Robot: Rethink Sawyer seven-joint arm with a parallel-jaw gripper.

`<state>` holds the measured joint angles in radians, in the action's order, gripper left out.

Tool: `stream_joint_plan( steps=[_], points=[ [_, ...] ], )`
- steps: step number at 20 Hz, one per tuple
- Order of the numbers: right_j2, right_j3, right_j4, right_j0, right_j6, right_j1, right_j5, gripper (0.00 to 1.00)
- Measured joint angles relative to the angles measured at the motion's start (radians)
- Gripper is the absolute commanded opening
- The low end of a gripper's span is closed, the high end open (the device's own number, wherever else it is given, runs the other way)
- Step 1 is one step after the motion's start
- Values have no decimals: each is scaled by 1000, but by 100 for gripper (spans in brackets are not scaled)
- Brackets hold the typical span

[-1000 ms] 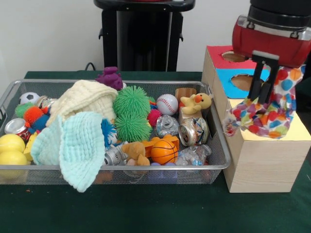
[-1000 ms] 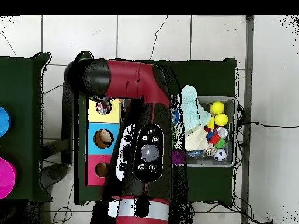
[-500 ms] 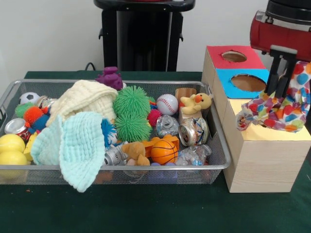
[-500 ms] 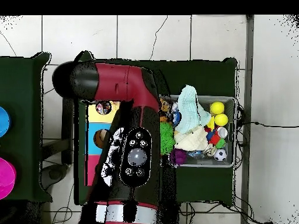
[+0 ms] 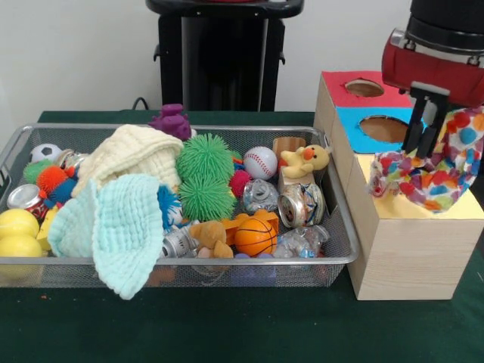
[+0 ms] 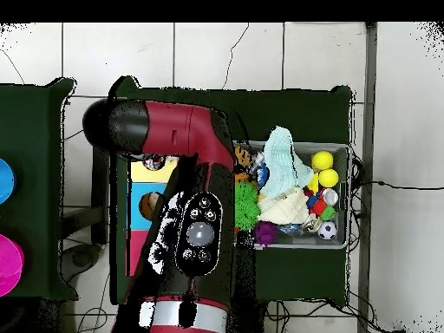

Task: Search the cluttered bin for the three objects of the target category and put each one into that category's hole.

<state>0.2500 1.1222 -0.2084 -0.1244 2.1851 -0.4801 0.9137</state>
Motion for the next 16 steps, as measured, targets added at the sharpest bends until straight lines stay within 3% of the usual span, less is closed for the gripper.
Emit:
stream_joint_plan(
  steps=[9,16],
  points=[
    [35,38,-25,-21,26,38,0,0],
    [34,83,-103,-23,51,48,6,0]
  ],
)
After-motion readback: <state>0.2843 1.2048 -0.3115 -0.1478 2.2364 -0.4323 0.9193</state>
